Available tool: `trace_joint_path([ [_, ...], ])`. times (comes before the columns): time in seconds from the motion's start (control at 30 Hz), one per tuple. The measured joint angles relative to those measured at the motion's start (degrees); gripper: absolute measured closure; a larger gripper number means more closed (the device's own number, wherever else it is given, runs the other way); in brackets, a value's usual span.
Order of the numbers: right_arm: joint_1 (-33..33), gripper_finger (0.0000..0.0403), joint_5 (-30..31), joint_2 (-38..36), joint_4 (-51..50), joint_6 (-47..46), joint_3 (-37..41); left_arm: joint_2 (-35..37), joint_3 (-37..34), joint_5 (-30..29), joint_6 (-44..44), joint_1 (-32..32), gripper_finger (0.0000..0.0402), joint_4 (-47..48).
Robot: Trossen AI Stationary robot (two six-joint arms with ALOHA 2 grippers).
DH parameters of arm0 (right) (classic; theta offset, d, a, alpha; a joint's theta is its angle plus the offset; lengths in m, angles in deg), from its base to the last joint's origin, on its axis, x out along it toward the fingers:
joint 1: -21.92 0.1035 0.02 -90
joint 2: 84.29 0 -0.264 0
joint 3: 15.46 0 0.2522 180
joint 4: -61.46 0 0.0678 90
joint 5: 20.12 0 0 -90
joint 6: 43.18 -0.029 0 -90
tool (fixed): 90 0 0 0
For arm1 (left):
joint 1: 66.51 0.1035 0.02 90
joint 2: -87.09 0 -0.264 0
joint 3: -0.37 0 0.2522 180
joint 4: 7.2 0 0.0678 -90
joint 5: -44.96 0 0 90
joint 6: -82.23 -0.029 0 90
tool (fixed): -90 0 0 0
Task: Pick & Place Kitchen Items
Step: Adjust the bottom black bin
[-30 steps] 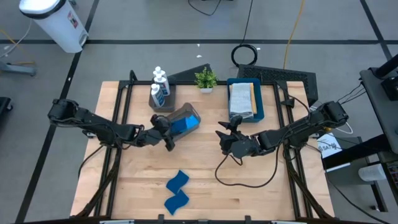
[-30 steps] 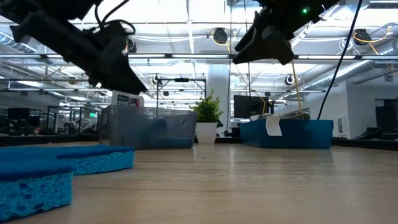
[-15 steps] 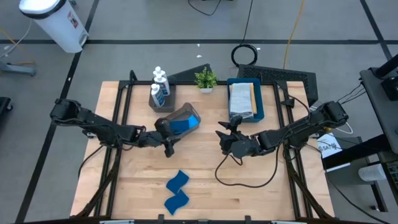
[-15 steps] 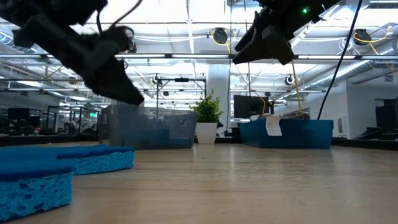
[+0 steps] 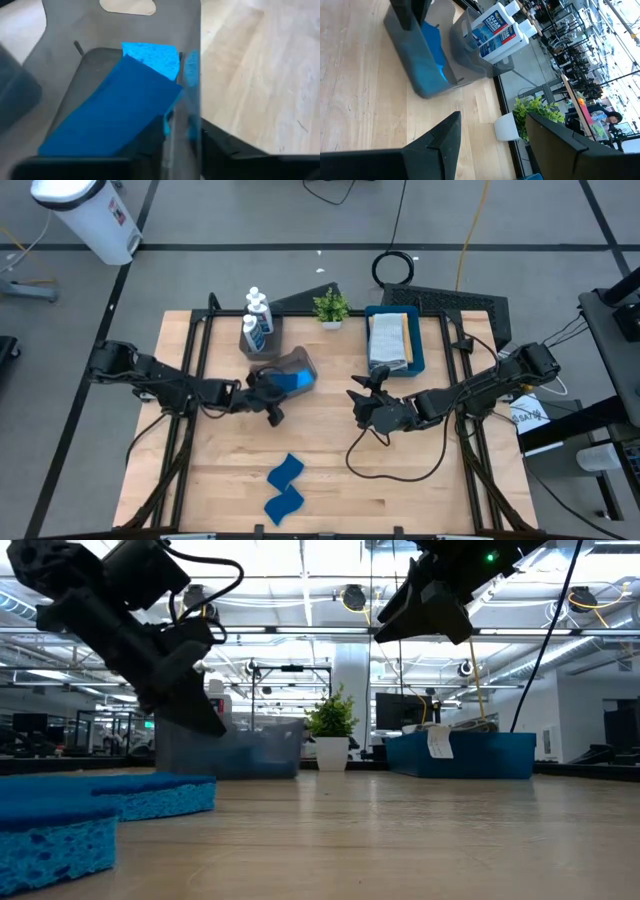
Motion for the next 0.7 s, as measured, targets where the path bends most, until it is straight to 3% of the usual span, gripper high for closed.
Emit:
trace_joint_path([
  [0.13,0.0,0.0206,0.0,0.0,0.0,0.0,0.0,0.0,0.0,-0.1,2.4,1.3,0.0382,-0.1],
  [0.2,0.0,0.0206,0.0,0.0,0.0,0.0,0.0,0.0,0.0,-0.1,2.9,1.7,0.039,-0.3],
  [0.5,0.0,0.0206,0.0,0.0,0.0,0.0,0.0,0.1,0.0,1.2,4.0,2.0,0.0336,-0.4],
  [0.7,0.0,0.0206,0.0,0.0,0.0,0.0,0.0,0.3,0.0,-0.7,4.4,2.0,0.0271,-0.4],
])
